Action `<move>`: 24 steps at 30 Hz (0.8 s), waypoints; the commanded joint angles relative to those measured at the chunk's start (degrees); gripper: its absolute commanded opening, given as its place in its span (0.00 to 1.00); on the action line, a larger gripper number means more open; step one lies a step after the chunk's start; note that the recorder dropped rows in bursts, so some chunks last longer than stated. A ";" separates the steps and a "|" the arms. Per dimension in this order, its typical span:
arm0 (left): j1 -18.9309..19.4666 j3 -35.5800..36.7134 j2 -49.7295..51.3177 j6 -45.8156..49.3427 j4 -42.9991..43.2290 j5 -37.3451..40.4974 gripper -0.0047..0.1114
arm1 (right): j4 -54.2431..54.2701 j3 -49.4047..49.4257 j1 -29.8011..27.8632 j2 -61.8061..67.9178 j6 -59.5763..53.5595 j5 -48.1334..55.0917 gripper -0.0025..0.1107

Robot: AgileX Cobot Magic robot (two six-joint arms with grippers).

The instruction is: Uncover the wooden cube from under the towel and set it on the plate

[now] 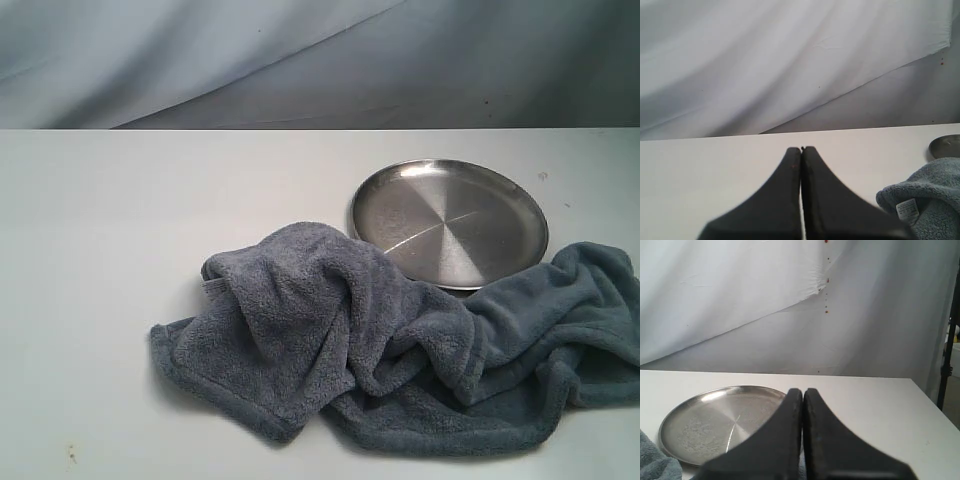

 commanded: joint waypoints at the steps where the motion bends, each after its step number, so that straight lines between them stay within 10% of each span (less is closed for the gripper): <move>1: 0.12 0.25 -0.24 -0.13 -0.14 -0.62 0.04 | -0.22 0.21 -0.21 -0.31 0.03 -0.04 0.02; 24: 0.12 0.25 -0.24 -0.13 -0.14 -0.62 0.04 | -1.32 0.21 -0.22 -0.31 0.01 -0.04 0.02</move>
